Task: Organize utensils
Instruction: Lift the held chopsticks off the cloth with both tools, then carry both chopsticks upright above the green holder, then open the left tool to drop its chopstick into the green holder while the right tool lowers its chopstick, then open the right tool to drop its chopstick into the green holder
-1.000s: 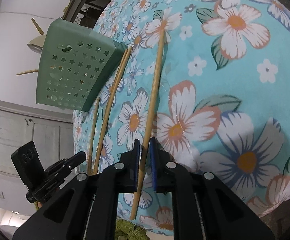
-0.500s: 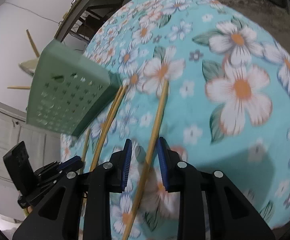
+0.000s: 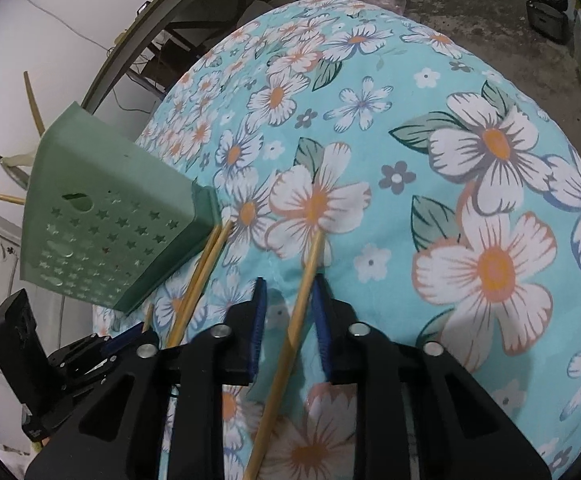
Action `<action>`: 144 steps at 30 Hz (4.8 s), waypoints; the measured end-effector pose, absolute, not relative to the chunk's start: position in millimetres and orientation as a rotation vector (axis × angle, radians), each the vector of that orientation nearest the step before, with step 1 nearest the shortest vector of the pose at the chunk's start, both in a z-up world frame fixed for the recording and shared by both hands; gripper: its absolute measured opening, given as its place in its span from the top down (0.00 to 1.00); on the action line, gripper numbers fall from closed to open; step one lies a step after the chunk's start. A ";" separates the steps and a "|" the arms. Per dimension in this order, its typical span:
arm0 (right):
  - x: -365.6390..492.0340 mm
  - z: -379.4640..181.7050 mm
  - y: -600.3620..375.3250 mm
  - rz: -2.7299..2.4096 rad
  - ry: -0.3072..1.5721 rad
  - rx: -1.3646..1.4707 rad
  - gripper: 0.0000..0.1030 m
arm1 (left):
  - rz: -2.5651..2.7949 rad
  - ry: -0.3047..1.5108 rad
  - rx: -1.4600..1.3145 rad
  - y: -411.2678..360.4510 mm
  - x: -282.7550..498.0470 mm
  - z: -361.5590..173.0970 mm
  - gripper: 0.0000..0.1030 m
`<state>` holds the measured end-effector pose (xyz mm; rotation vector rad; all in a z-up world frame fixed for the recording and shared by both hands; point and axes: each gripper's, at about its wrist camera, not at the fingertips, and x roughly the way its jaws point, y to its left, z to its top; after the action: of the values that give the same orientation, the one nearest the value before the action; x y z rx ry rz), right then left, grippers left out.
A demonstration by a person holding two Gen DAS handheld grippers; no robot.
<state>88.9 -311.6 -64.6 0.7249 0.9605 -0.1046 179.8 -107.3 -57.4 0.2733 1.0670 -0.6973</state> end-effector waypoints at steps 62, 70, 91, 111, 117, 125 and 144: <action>21.0 54.7 -314.4 0.025 0.643 0.707 0.94 | -0.677 0.308 -0.094 -31.2 189.6 234.3 0.95; 23.3 54.9 -314.6 0.018 0.652 0.704 0.94 | -0.679 0.369 -0.095 -37.2 211.4 203.4 0.95; 21.9 103.8 -301.3 0.037 0.567 0.591 0.94 | -0.645 0.486 -0.113 -15.9 195.6 165.5 0.65; 99.9 248.3 -241.9 0.245 0.281 0.358 0.94 | -0.593 0.629 -0.006 42.9 109.3 78.2 0.40; 137.6 234.4 -214.2 0.197 0.327 0.249 0.94 | -0.599 0.677 -0.011 43.9 107.7 57.4 0.40; 155.3 211.9 -193.7 0.172 0.386 0.154 0.94 | -0.596 0.699 -0.037 44.9 115.7 50.2 0.40; 143.4 179.1 -223.7 0.179 0.501 0.261 0.57 | -0.598 0.727 -0.030 38.0 115.5 42.4 0.40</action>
<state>143.4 -223.7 179.1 0.2610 0.5013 0.1789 115.5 38.0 42.4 -0.0304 0.7271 -0.5976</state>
